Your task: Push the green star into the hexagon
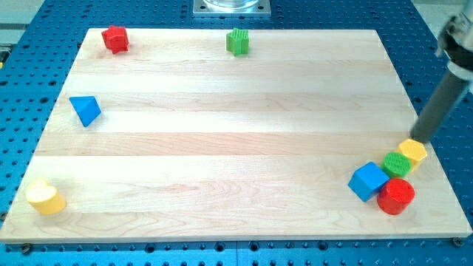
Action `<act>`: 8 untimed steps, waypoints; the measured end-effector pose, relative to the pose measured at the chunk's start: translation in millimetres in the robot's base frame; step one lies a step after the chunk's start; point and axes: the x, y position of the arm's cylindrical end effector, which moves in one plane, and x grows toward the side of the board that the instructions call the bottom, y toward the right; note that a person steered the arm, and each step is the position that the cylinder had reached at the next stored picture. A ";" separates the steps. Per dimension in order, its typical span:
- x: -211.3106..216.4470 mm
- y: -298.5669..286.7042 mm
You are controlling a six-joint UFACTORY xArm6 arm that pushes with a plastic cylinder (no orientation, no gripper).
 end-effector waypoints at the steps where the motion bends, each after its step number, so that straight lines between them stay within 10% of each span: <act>1: 24.6 -29.7; 3: -108.4 -138.3; 4: -151.5 -294.2; 6: -299.9 -309.8; 8: -175.3 -204.4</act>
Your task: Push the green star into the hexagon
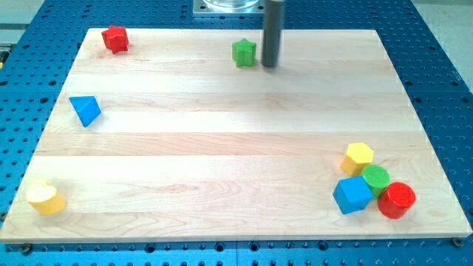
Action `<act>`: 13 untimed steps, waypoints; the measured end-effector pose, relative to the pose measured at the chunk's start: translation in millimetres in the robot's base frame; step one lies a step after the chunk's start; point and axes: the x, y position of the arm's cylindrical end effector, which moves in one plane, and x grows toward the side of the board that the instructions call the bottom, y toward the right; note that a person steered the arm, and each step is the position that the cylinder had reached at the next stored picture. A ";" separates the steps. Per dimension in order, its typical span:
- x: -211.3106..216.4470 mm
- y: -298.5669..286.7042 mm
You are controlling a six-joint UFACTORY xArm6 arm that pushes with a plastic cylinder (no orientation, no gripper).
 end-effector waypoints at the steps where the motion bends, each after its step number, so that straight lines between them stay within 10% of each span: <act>1: -26.0 -22.8; 2: -105.8 -52.9; 4: -5.9 -65.4; 6: -52.1 -128.4; 7: -59.5 -41.8; 10: 160.4 45.9; 13: 149.4 -67.4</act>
